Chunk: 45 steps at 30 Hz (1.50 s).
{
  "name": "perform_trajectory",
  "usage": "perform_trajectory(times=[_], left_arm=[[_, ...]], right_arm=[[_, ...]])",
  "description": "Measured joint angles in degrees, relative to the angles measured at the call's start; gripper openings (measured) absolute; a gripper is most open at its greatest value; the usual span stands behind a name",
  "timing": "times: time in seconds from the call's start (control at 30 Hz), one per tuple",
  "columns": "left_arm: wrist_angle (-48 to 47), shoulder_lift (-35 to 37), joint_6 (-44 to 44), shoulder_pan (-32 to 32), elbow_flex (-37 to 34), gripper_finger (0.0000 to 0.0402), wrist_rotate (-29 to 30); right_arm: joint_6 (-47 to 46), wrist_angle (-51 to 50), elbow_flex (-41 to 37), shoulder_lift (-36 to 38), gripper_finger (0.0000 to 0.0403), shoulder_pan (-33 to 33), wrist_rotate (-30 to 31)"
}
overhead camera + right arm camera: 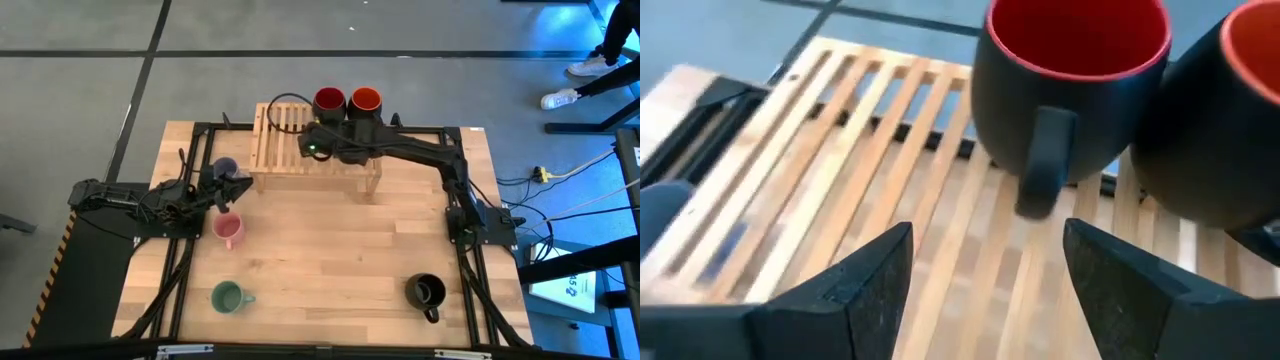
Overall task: Place coffee mugs
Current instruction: Adjust the black orange mugs on the shelf
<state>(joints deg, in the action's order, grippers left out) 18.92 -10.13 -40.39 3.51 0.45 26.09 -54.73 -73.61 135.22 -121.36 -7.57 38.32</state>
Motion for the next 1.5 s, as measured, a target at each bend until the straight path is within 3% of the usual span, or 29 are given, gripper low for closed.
perform_trajectory(times=[0.17, 0.37, 0.5, 0.83, 1.13, 1.3, 1.5], left_arm=[[-0.04, 0.0, 0.0, 0.0, 0.0, 0.0097, -0.06], [-0.34, 0.0, 0.0, 0.0, 0.0, 0.0097, -0.05], [-0.33, 0.0, 0.02, 0.0, 0.0, 0.0097, -0.06], [-0.32, 0.0, 0.02, 0.0, 0.0, 0.0097, -0.15], [-0.22, 0.0, 0.0, 0.0, 0.0, 0.0097, -0.25], [0.02, 0.0, -0.04, 0.0, 0.0, 0.0097, -0.25], [0.02, 0.0, -0.04, 0.0, 0.0, 0.0097, -0.27]], right_arm=[[2.35, -0.66, -2.36, 6.81, 0.0248, 2.98, -3.43], [2.26, -7.23, -2.36, 12.82, 0.0248, 6.27, 1.36], [-0.43, -17.08, -2.34, 15.13, 0.0248, 6.88, 3.6], [7.73, -6.64, -24.16, 25.83, 0.0248, -0.84, 1.09], [17.98, 22.79, -50.59, 36.62, 0.0248, -8.74, -4.23], [17.79, 24.38, -55.12, 37.77, 0.0248, -11.32, -6.87], [17.83, 24.31, -56.49, 37.86, 0.0248, -11.65, -2.92]])
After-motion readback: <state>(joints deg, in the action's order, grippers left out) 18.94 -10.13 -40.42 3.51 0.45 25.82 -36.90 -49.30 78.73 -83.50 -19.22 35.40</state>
